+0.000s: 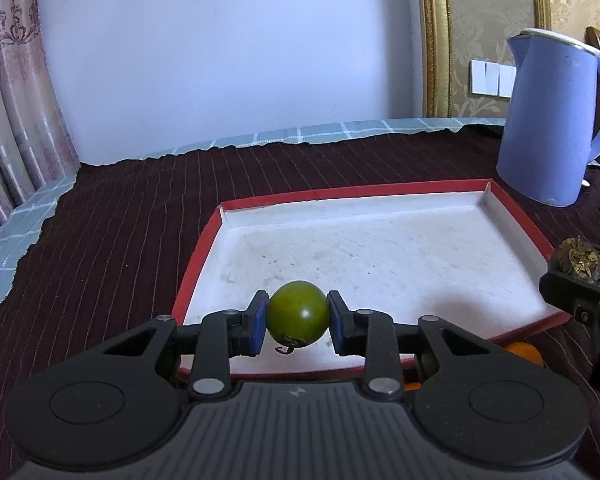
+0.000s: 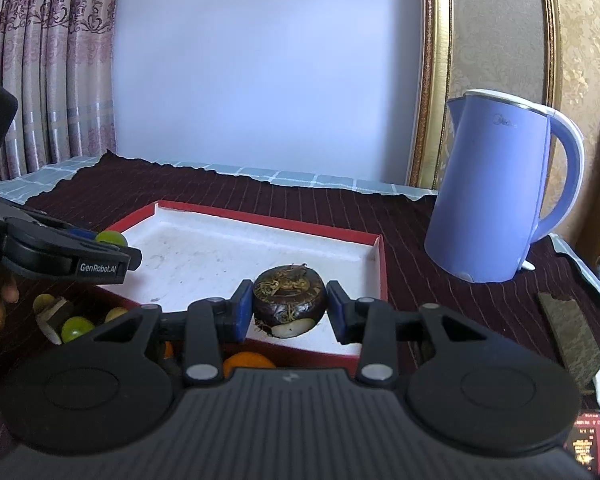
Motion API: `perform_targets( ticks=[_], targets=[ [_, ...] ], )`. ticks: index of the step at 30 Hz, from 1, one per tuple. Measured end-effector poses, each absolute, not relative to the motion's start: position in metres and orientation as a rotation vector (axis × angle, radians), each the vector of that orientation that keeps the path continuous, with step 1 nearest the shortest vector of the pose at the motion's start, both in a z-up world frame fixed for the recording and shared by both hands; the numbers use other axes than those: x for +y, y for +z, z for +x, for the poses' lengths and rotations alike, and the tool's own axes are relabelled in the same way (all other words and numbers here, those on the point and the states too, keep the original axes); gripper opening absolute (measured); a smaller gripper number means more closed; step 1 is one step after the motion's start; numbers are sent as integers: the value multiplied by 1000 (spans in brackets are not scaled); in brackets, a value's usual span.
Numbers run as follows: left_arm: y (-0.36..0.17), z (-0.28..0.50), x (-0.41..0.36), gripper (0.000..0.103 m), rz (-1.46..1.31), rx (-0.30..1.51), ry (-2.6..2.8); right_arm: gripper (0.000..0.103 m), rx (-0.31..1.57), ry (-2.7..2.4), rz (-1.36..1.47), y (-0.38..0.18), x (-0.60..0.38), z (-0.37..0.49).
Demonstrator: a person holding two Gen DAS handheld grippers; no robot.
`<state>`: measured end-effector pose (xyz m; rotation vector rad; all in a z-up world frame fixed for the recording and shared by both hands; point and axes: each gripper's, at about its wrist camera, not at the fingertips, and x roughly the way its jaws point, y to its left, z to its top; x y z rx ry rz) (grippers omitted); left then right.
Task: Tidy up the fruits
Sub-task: 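Carry the green tomato and dark fruit over the red tray with both grippers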
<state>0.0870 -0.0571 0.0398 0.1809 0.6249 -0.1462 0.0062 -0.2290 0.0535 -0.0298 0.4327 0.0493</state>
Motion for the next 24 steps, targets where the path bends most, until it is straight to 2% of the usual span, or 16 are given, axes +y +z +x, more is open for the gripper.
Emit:
perform_targets(
  ticks=[24],
  targets=[
    [30, 155, -66, 31, 203, 705, -61, 36, 477, 49, -24, 53, -239, 60]
  ],
)
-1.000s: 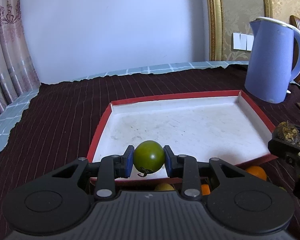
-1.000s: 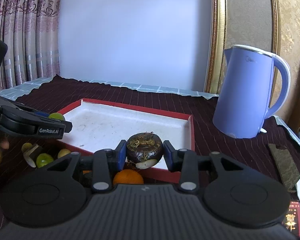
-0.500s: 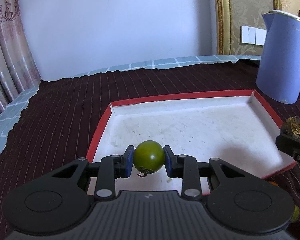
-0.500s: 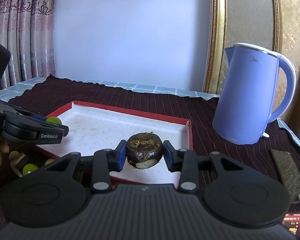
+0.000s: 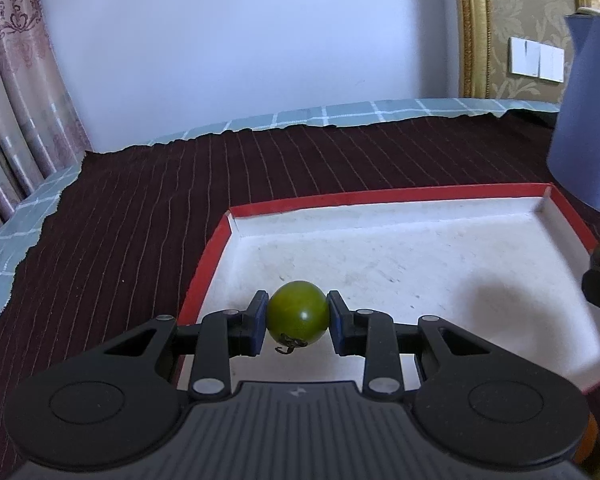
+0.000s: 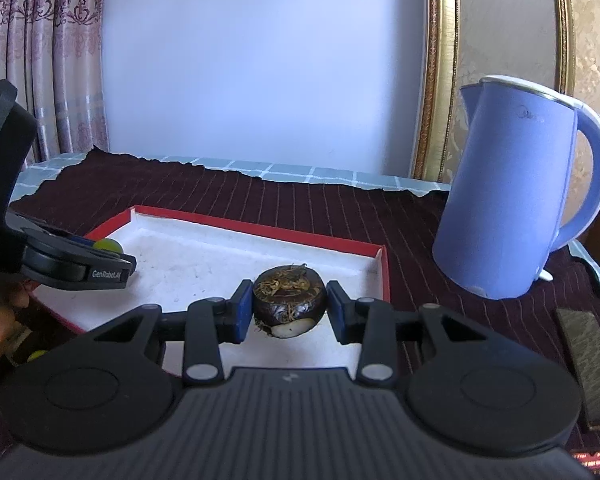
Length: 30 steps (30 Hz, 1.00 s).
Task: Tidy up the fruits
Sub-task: 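Carry the green tomato and dark fruit over the red tray with both grippers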
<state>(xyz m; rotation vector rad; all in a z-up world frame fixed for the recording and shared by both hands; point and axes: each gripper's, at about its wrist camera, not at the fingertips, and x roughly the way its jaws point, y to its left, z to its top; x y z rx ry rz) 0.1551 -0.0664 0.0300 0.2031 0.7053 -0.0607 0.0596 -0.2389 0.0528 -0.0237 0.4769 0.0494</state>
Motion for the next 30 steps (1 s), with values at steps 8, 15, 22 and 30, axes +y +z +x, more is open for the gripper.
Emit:
perform_targets(
  ticks=[8, 15, 22, 30],
  targets=[
    [25, 179, -71, 31, 195, 738, -45, 36, 492, 43, -26, 52, -241, 81],
    [25, 195, -75, 31, 184, 742, -39, 36, 511, 21, -18, 50, -248, 108],
    [19, 207, -82, 31, 191, 754, -40, 36, 522, 8, 5, 45, -253, 125],
    [15, 214, -85, 31, 196, 764, -40, 36, 542, 2, 10, 40, -253, 140]
  ],
)
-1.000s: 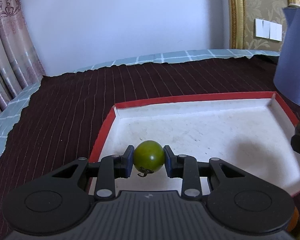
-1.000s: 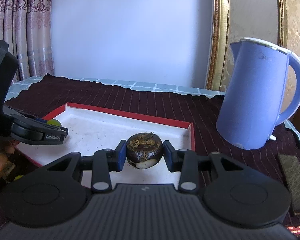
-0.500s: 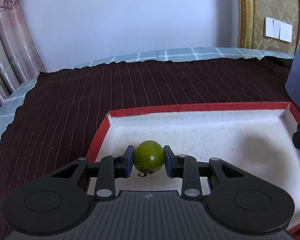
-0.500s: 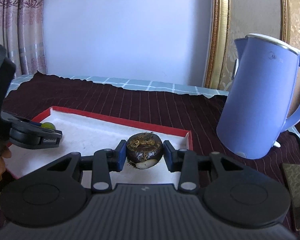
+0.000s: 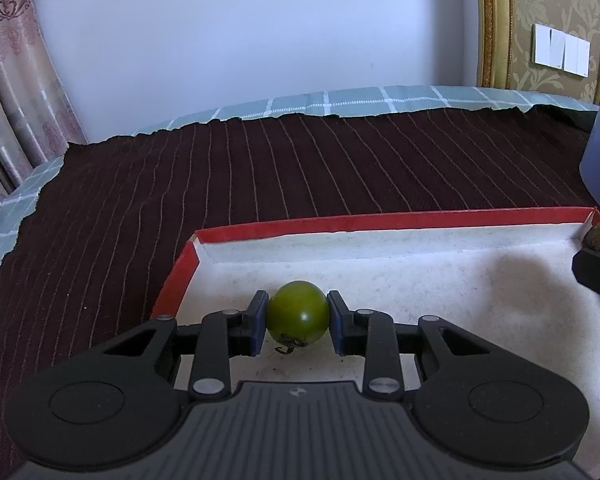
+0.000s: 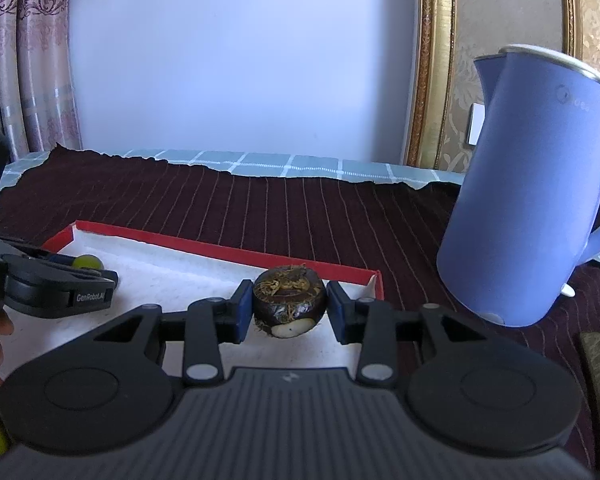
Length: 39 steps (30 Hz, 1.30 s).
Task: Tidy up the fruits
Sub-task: 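Carry the green tomato and dark fruit over the red tray with both grippers, then open both grippers to drop the fruits into the tray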
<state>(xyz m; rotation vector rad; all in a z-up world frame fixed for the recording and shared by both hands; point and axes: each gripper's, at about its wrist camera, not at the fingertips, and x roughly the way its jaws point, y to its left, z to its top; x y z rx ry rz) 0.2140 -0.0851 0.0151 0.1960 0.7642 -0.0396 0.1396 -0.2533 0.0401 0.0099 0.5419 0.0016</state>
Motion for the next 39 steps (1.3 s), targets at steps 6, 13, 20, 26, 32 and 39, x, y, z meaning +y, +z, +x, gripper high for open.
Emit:
perform_targets(
  ticks=[6, 13, 20, 26, 32, 39],
  targets=[
    [11, 214, -88, 31, 210, 761, -39, 36, 563, -6, 17, 34, -256, 145],
    [9, 215, -88, 31, 211, 766, -29, 41, 576, -5, 14, 29, -256, 148],
    [15, 209, -91, 55, 237, 738, -19, 44, 570, -8, 14, 30, -255, 147],
    [26, 197, -86, 59, 236, 714, -16, 53, 550, -17, 16, 35, -255, 138],
    [35, 175, -78, 65, 239, 695, -7, 82, 510, -29, 19, 41, -254, 119],
    [46, 136, -65, 65, 204, 649, -12, 101, 470, -30, 26, 45, -250, 88]
  ],
)
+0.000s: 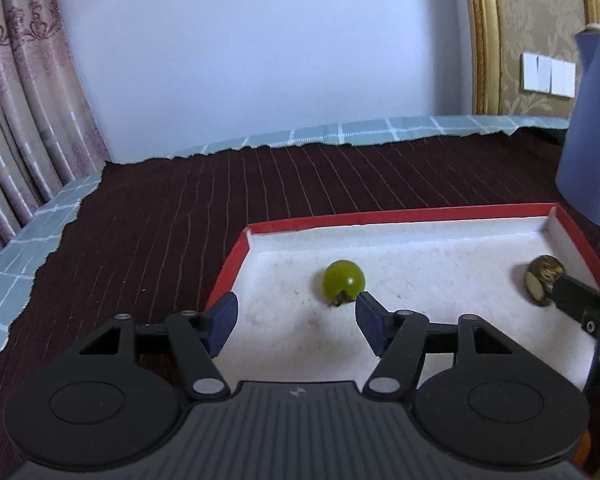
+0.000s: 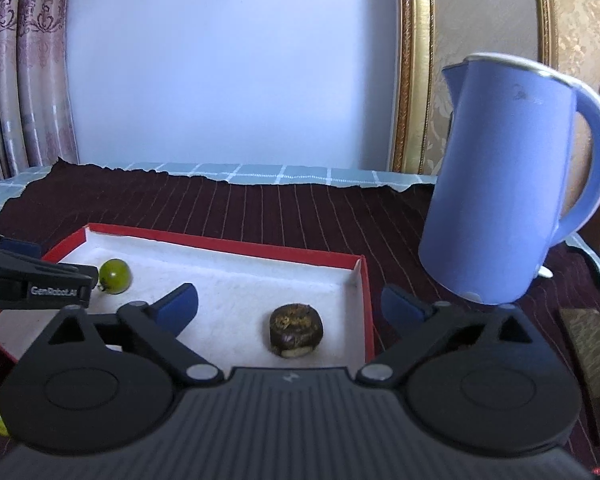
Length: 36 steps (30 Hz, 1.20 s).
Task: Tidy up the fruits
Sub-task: 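Open both grippers to drop the fruits into the tray, then withdraw both open grippers from the tray back toward the loose fruits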
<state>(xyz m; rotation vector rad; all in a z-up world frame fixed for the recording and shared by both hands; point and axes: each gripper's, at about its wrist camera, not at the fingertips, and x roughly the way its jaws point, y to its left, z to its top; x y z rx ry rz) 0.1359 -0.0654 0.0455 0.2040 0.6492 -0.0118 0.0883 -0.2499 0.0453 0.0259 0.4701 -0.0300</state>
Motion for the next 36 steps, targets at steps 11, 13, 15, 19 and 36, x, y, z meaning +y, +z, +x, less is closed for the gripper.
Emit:
perform_targets(
  ticks=[11, 13, 15, 19, 36],
  targets=[
    [44, 72, -31, 78, 167, 560, 39, 103, 454, 10, 26, 32, -234, 23],
    [42, 64, -23, 78, 140, 569, 32, 103, 460, 15, 9, 30, -229, 15],
    [40, 56, -15, 78, 118, 574, 27, 103, 459, 17, -5, 29, -225, 6],
    [37, 40, -1, 78, 87, 570, 4, 103, 461, 22, -20, 28, -219, -7],
    [15, 6, 2, 78, 110, 549, -44, 103, 599, 81, -105, 2, -210, -17]
  ],
)
